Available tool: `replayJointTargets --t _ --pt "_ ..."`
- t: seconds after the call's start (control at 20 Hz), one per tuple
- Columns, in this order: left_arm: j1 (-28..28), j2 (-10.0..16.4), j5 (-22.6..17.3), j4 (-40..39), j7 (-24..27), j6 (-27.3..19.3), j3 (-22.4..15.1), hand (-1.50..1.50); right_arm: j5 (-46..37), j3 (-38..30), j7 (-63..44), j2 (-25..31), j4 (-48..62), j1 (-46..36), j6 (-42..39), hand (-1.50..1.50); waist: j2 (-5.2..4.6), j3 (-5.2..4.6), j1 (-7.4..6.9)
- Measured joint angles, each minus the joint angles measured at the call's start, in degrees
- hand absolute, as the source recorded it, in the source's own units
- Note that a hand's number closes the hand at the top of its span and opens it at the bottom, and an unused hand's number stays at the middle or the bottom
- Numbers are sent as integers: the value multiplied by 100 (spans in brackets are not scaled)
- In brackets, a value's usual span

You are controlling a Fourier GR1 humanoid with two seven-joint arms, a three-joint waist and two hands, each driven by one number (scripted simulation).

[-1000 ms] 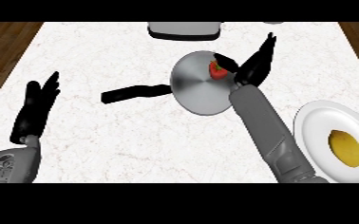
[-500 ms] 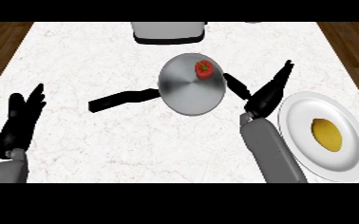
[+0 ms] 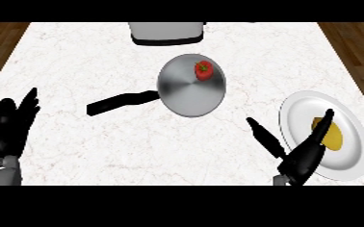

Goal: Pick the bell pepper from the plate and place it in the pan

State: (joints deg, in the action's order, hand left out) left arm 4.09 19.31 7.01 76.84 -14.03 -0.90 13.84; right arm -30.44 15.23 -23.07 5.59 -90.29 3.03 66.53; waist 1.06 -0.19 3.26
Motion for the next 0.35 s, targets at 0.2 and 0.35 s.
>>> replayJointTargets --t 0.2,0.35 --pt "-41 -80 53 115 6 -40 -72 0 -265 389 -113 310 -1448 1434 -194 -150 -31 3 -64" --pt "-86 -111 63 193 26 -25 -101 0 -251 558 -24 662 -2469 2452 -256 -150 -49 10 -119"
